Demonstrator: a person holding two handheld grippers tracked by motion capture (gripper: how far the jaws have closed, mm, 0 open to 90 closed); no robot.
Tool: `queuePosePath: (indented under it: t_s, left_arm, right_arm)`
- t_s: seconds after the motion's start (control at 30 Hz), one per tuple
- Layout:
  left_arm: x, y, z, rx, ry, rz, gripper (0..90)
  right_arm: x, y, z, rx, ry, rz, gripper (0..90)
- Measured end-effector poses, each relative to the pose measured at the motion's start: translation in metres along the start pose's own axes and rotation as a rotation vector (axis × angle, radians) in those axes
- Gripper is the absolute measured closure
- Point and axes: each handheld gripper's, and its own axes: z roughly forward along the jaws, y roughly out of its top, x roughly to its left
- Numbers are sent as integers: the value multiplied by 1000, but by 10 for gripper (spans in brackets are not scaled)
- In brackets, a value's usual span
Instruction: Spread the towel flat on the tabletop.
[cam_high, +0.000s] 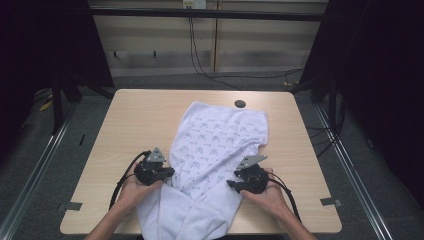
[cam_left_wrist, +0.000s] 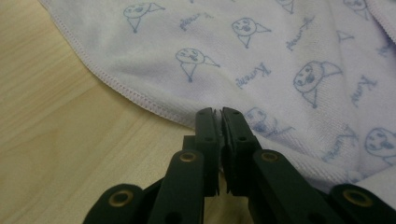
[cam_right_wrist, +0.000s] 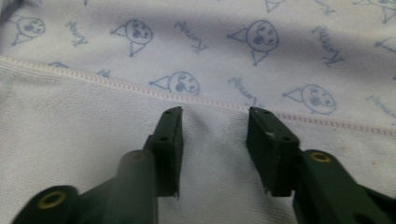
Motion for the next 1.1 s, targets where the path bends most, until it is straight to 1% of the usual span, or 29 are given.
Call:
queuePosePath:
  t_s: [0.03,0.07,0.1,0.13,0.17,0.2,0.23,0.27,0.3,0.33,0.4,0.43,0.47,0.5,0.53,0.57,0.6,0.63,0.67,0.73,0.8,0.83,0.87,0.9,0.93,0.97,1.0,1.07,1.1]
  left_arm:
    - [4,-2,0,-14,2,-15,845]
    - [4,-2,0,-14,2,-15,840]
    - [6,-2,0,-14,-3,-27,840]
    - [6,-3,0,-24,-5,-38,831]
    - [7,-3,1,-32,-6,-38,828]
    - [5,-2,1,-30,6,-41,822]
    - [5,-2,1,-30,6,-41,807]
    - [5,-2,1,-23,10,-42,807]
    - [5,-2,0,-34,4,-61,760]
    - [4,-2,-4,-45,0,-67,708]
    - [3,-3,-8,-52,-3,-63,681]
    - [-1,-6,-19,-66,-30,-65,675]
    - [-4,-9,-25,-76,-43,-61,670]
    - [-4,-9,-25,-76,-43,-61,664]
    - [-8,-13,-31,-85,-65,-64,664]
    - [-11,-15,-34,-92,-79,-60,656]
    - [-15,-19,-36,-84,-83,-58,629]
    - [-15,-19,-36,-84,-83,-58,612]
    - [-16,-20,-34,-67,-74,-54,612]
    - [-16,-22,-28,-47,-75,-66,560]
    - [-16,-22,-24,-27,-50,-65,561]
    - [-16,-22,-20,-22,-60,-60,585]
    - [-17,-22,-17,-21,-61,-37,666]
    - [-17,-19,-16,-5,-69,-13,766]
    - [-17,-19,-16,-5,-69,-13,810]
    - [-17,-18,-15,-7,-73,-13,810]
    - [-17,-18,-15,-11,-73,-11,849]
    - [-17,-18,-17,-11,-76,4,858]
    - [-16,-19,-25,-46,-82,-14,859]
  right_arm:
    - [-4,1,-1,11,-18,-10,658]
    - [-4,1,-1,11,-18,-10,658]
    - [-8,2,-1,9,-45,-15,656]
    - [-22,2,0,7,-80,18,650]
    - [-28,3,0,7,-110,42,643]
    - [-36,3,1,6,-123,64,637]
    - [-36,3,1,6,-123,64,637]
    - [-42,3,1,9,-137,81,621]
    - [-48,4,1,9,-142,108,602]
    - [-51,4,0,12,-165,125,572]
    - [-49,4,-4,-1,-172,132,568]
    - [-38,5,-17,-55,-121,132,560]
    - [-29,7,-25,-82,-92,113,567]
    - [-29,7,-25,-82,-92,113,567]
    - [-19,8,-32,-104,-57,107,574]
    - [-5,8,-38,-120,0,84,578]
    - [14,7,-40,-126,55,51,581]
    - [24,7,-38,-116,74,34,581]
    - [24,7,-38,-116,74,34,581]
    - [43,9,-26,-87,124,-2,549]
    - [45,11,-24,-87,140,-10,549]
    - [48,13,-22,-89,158,-21,542]
    - [51,16,-18,-83,168,-30,529]
    - [53,19,-8,-62,178,-35,520]
    - [53,19,-8,-62,178,-35,520]
    - [54,19,-3,-50,174,-46,523]
    - [54,18,7,-22,173,-61,662]
    - [56,16,8,-22,147,-80,776]
    - [55,17,5,-28,141,-62,814]
